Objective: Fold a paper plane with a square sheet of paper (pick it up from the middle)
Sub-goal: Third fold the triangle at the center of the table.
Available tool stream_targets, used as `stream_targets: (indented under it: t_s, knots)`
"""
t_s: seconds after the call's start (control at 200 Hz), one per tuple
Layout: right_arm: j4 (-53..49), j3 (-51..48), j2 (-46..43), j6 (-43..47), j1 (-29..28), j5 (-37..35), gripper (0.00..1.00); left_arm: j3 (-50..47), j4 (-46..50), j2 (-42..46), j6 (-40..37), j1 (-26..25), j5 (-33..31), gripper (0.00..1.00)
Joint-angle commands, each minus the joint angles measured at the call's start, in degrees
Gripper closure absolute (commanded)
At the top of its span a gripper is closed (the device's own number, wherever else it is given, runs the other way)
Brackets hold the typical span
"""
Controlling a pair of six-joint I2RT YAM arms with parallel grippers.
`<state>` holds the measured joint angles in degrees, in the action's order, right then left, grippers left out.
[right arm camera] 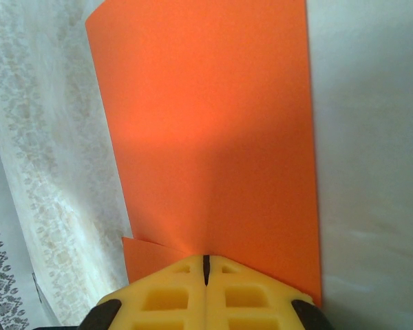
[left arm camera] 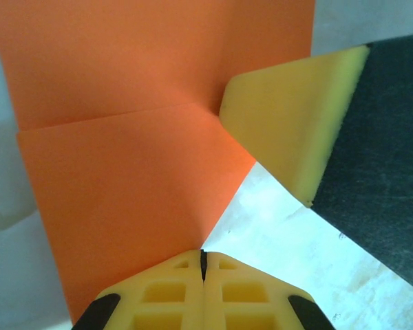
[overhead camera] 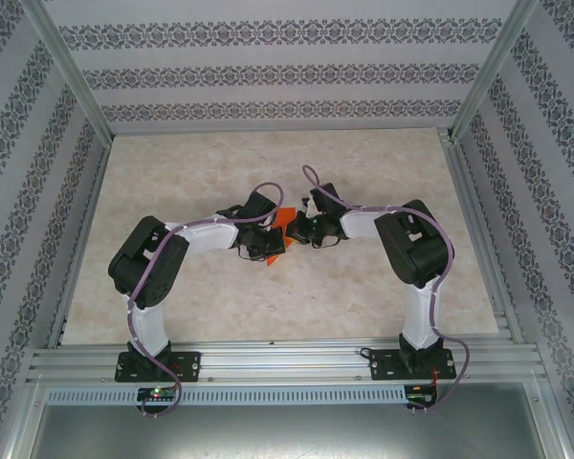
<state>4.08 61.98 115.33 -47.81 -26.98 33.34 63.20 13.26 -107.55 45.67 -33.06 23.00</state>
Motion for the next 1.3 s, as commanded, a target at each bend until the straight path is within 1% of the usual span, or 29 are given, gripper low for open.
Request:
stream_targets:
  t_s: [0.0,0.525,0.694,0.784,1.074,1.294]
  knots:
    - [-6.8,-2.9,4.1,0.9,0.5,-5.3,1.00,-1.0,2.0,-1.0,-1.0,-0.5,-2.7,1.00]
    - [-10.8,-2.4,4.6,3.4,1.1,-7.0,1.00,-5.3,2.4,1.1,-0.3,1.2,-2.2,1.00]
    - [-12.1,-2.2,4.9,4.1,1.2,-7.7,1.00,-7.8,2.3,2.7,-0.6,1.7,0.4,1.00]
    - [-12.3,-2.1,5.0,4.2,1.3,-8.0,1.00,-8.0,4.6,2.6,-2.4,1.7,1.9,1.00]
    - [-13.5,-1.9,5.0,4.9,1.6,-8.5,1.00,-8.4,13.5,5.0,-7.0,1.7,-1.0,1.00]
    - [-13.9,-1.8,4.7,5.2,1.8,-8.6,1.00,-7.1,15.9,6.7,-9.6,1.7,-0.7,1.00]
